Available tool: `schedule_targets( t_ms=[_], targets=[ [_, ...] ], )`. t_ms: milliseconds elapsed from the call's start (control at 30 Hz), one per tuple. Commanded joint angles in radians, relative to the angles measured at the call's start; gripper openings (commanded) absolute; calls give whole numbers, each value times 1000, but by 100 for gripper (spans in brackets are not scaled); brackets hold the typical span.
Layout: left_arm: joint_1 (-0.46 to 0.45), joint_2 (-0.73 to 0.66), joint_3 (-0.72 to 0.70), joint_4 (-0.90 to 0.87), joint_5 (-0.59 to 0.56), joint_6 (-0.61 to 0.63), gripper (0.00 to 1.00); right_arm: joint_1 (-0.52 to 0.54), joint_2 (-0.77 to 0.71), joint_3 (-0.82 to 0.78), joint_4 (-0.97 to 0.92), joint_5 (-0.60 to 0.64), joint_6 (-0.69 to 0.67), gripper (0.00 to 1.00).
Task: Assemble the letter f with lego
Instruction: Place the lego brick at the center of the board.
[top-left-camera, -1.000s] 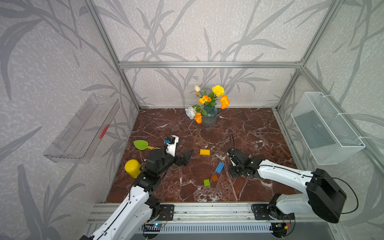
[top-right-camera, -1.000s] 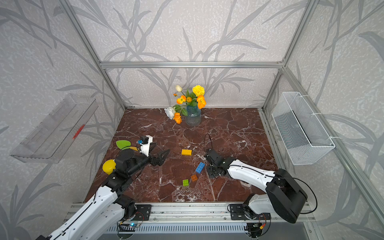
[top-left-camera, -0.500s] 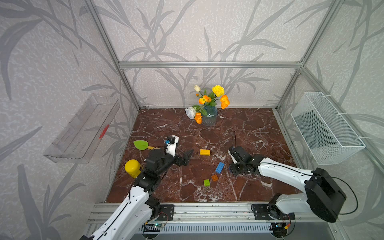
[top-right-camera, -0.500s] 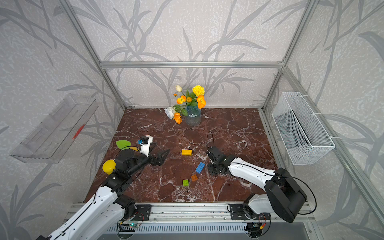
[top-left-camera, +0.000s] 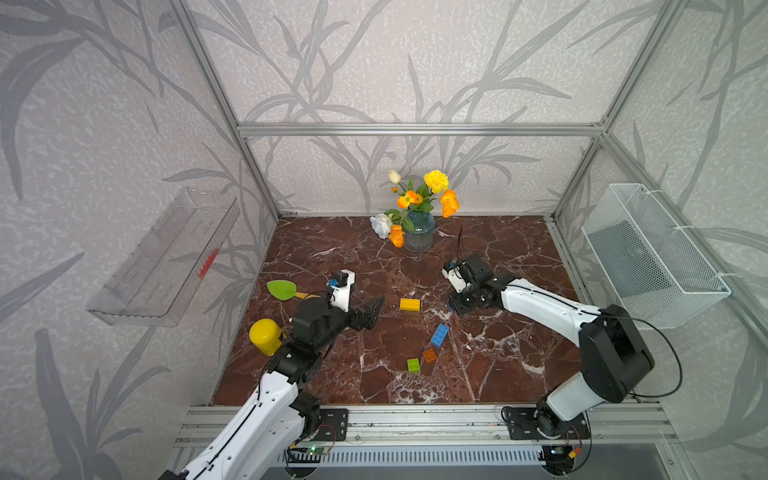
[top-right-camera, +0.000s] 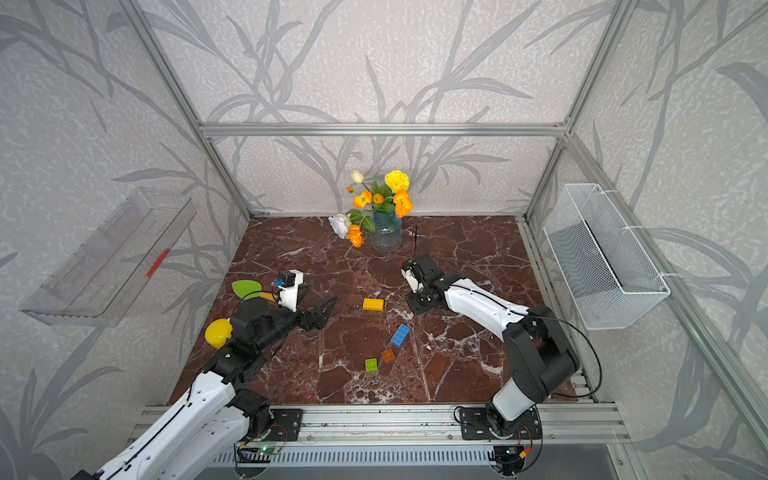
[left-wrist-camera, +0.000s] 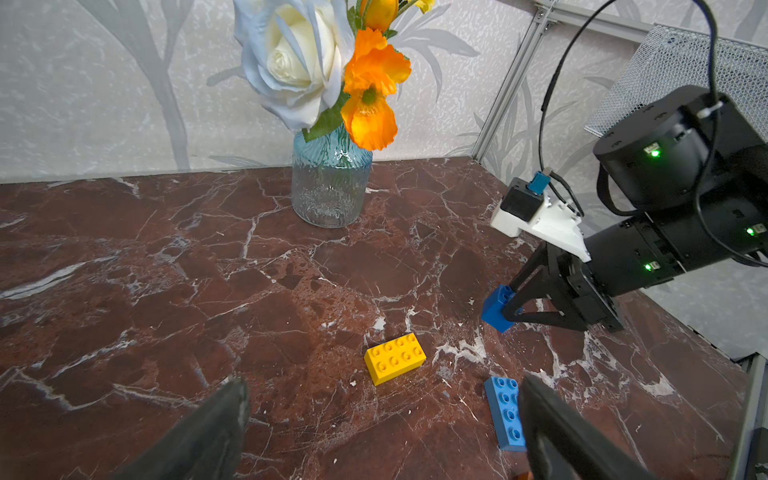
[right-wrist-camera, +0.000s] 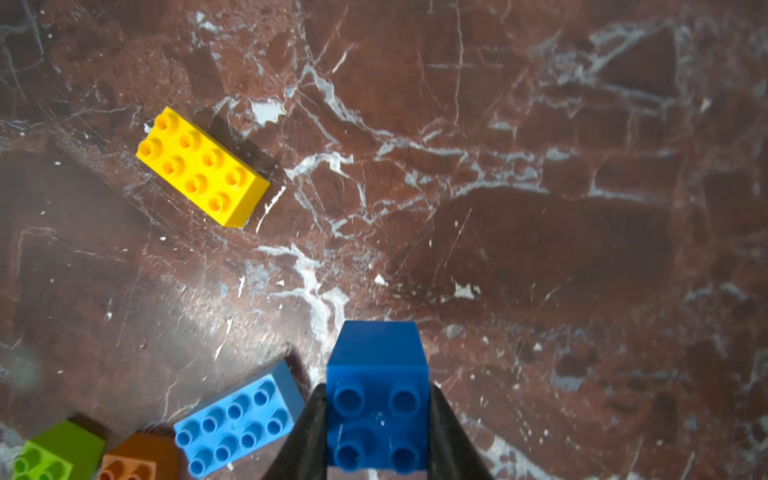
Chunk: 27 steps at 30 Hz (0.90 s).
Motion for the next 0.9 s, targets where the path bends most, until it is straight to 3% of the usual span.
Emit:
schedule_targets(
  t_ms=[0, 300, 867],
  targets=[
    [-6, -11, 29, -9, -36, -10, 99, -2, 45, 49, -5, -50, -140, 25],
    [-6, -139, -33, -13, -146, -32, 99, -2, 174, 141, 38, -155, -238, 26],
    [-6, -94, -4, -43, -98, -30, 99, -1, 305, 266, -14, -91, -310, 28]
  ],
)
